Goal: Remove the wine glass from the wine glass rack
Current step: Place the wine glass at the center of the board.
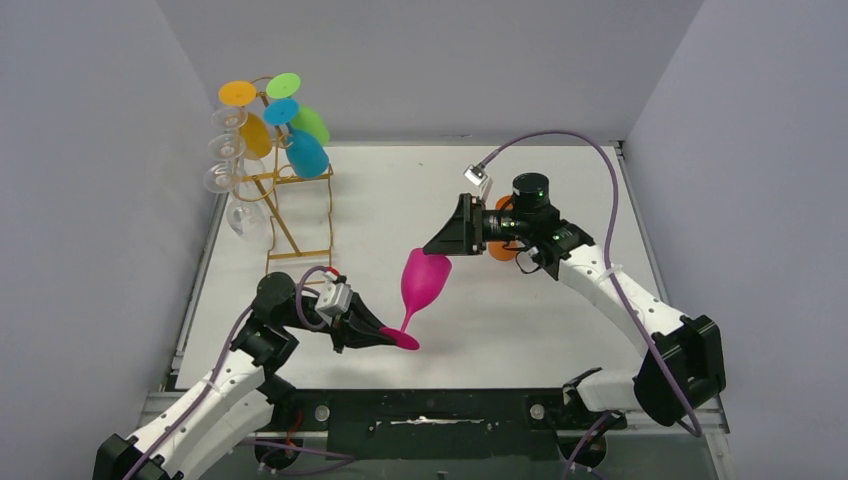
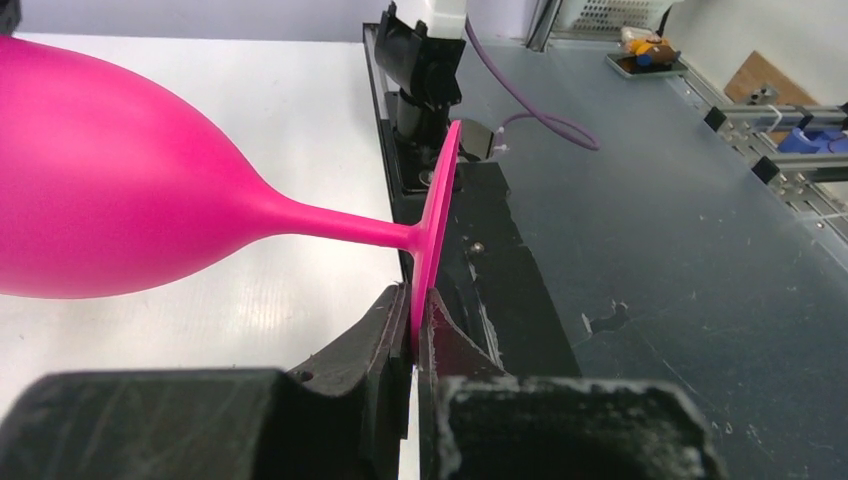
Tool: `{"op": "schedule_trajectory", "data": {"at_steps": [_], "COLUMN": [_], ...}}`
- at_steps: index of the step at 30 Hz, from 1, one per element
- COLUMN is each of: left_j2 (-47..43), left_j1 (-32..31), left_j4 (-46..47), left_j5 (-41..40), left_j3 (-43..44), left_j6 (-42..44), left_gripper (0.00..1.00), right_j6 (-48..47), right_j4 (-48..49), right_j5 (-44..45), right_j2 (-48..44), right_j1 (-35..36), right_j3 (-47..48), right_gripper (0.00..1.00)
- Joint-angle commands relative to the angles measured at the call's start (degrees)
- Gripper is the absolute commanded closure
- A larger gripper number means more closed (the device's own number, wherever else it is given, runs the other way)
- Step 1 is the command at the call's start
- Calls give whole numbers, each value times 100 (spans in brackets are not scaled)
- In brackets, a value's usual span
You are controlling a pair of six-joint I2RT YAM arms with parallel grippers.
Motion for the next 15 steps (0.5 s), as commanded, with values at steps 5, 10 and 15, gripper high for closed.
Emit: {"op": "schedule_trajectory", "data": {"at_steps": [5, 10, 15], "left_j2": [-214, -67, -39], "left_j1": [17, 17, 16], "left_j4": [-1521, -1459, -1339], "left_j5": [-16, 95, 69], "left_j3": [724, 806, 856], "left_j6": [1210, 1263, 1312], "left_gripper": [100, 100, 100], "right_j6": [-105, 68, 278], "right_j4": [184, 461, 913], "right_j5": [-1014, -1098, -1322], "right_j2": [46, 124, 119], "right_j1": [-14, 81, -42], "right_j3": [265, 258, 30], "right_gripper": [41, 43, 60]}}
